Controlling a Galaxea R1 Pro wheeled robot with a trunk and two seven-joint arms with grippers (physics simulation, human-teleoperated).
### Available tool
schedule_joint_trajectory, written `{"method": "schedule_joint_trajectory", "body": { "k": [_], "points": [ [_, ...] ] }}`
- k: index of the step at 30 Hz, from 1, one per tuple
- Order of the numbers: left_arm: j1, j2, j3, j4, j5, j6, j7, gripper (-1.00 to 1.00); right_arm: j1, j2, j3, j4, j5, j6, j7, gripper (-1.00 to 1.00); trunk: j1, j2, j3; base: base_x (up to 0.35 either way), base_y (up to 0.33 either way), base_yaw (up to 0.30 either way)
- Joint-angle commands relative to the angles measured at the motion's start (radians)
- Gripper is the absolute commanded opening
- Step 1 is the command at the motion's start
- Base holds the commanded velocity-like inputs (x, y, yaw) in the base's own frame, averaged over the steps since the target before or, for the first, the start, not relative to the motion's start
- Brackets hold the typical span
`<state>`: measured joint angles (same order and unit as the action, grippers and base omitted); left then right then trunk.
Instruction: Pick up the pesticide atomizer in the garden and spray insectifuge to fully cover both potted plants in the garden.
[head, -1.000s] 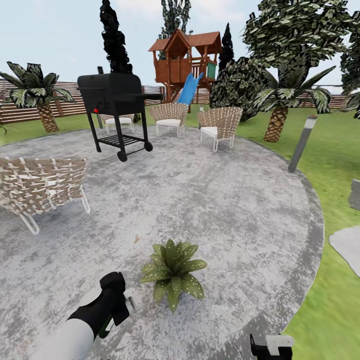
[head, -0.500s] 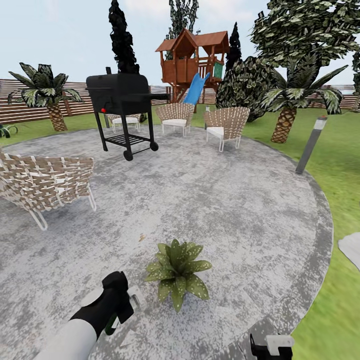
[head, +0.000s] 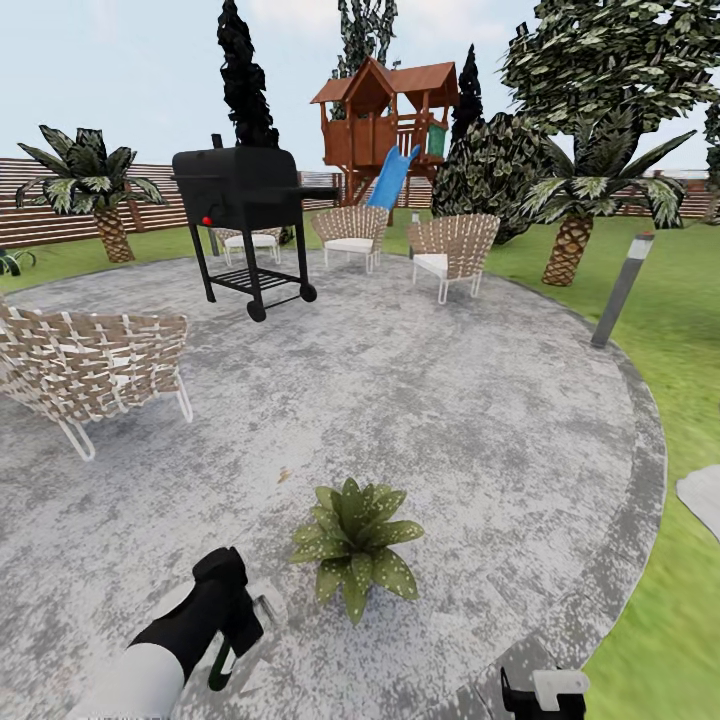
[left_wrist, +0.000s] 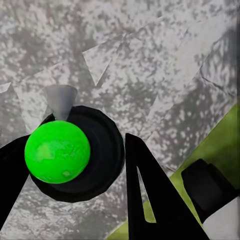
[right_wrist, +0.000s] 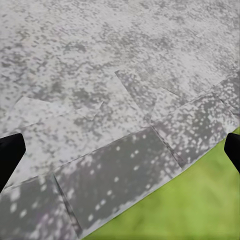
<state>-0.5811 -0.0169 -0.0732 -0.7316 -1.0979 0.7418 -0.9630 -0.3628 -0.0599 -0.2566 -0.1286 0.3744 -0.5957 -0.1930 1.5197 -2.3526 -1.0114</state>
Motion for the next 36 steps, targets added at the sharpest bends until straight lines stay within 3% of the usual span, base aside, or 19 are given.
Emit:
{"method": "schedule_joint_trajectory", "body": {
  "k": [1,5,6,9,10,14,18,21,32,34,36],
  "points": [
    [-0.003,0.000,-0.002,-0.004,-0.009,0.007,-0.015,-1.00,-0.001,0.000,-0.004,0.001,0.011,-0.003,-0.006,1.00,0.000,0.000,-0.001,0.000,0.000,0.000],
    [-0.096,-0.004,-0.005,-0.029,-0.025,0.010,-0.038,-1.00,-0.001,0.000,-0.004,0.001,0.011,-0.002,-0.006,1.00,0.000,0.000,-0.001,0.000,0.000,0.000],
    [-0.163,-0.004,-0.006,-0.028,-0.028,0.010,-0.054,-1.00,-0.001,0.000,-0.004,0.001,0.011,-0.002,-0.006,1.00,0.000,0.000,-0.001,0.000,0.000,0.000],
    [-0.249,-0.008,-0.008,-0.022,-0.060,0.010,-0.146,-1.00,-0.001,-0.001,-0.004,0.001,0.011,-0.003,-0.006,1.00,0.000,0.000,-0.001,0.000,0.000,0.000],
    [-0.267,-0.010,-0.008,-0.022,-0.086,0.010,-0.173,-1.00,-0.001,-0.001,-0.004,0.001,0.011,-0.003,-0.006,1.00,0.000,0.000,-0.001,0.000,0.000,0.000],
    [-0.312,-0.024,-0.007,-0.028,-0.262,0.010,-0.323,-1.00,-0.001,-0.003,-0.004,0.001,0.011,-0.003,-0.006,1.00,0.000,0.000,-0.001,0.000,0.000,0.000],
    [-0.328,-0.036,-0.016,-0.037,-0.372,0.002,-0.474,-1.00,-0.001,-0.003,-0.004,0.001,0.012,-0.002,-0.006,1.00,0.000,0.000,-0.001,0.000,0.000,0.000],
    [-0.337,-0.038,-0.024,-0.038,-0.396,0.000,-0.495,-1.00,-0.001,-0.003,-0.004,0.001,0.012,-0.002,-0.006,1.00,0.000,0.000,-0.001,0.000,0.000,0.000],
    [-0.335,-0.044,-0.028,-0.037,-0.407,-0.001,-0.498,-1.00,-0.001,-0.002,-0.004,0.001,0.011,-0.002,-0.006,1.00,0.000,0.000,-0.001,0.248,0.000,-0.039],
    [-0.334,-0.044,-0.048,-0.037,-0.407,0.000,-0.499,-1.00,-0.001,-0.002,-0.004,0.000,0.011,-0.002,-0.006,1.00,0.000,0.000,-0.001,0.335,0.000,-0.251],
    [-0.329,-0.044,-0.090,-0.036,-0.407,0.002,-0.499,-1.00,-0.001,-0.001,-0.004,0.000,0.011,-0.002,-0.006,1.00,0.000,0.000,-0.001,0.273,0.000,-0.272]
  ]
}}
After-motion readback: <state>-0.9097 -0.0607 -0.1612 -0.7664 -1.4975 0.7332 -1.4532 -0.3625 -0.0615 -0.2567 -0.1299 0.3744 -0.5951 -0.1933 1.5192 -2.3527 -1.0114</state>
